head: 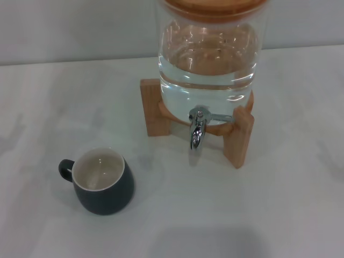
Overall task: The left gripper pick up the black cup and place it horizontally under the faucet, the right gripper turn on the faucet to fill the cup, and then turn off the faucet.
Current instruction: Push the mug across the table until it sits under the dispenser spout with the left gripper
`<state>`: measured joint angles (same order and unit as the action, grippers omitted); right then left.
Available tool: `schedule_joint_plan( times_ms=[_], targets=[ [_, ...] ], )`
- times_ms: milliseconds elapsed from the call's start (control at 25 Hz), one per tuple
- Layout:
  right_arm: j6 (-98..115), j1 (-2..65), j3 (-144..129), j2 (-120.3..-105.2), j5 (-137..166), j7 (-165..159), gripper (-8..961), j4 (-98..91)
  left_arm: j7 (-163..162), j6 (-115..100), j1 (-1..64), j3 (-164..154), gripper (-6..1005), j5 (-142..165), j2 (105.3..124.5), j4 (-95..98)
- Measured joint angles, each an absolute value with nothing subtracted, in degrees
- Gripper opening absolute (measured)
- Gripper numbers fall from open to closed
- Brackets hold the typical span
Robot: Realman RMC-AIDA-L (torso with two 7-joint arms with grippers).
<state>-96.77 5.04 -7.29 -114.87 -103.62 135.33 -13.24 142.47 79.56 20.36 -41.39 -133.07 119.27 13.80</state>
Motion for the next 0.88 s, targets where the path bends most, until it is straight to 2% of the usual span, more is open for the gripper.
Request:
schedule_joint_plan(
  times_ms=[600, 880],
  targets=[
    [-96.5, 5.2, -7.3, -114.87, -103.6, 135.3, 825, -13.2, 139.8, 79.6, 20.0, -41.4, 846, -129.4, 118.87, 14.2],
    [-96.3, 5.0, -7.3, -114.84, -104.2, 135.3, 825, -13.3, 133.0, 81.3, 14.5, -41.4, 841, -124.5, 118.63, 20.0]
  ],
)
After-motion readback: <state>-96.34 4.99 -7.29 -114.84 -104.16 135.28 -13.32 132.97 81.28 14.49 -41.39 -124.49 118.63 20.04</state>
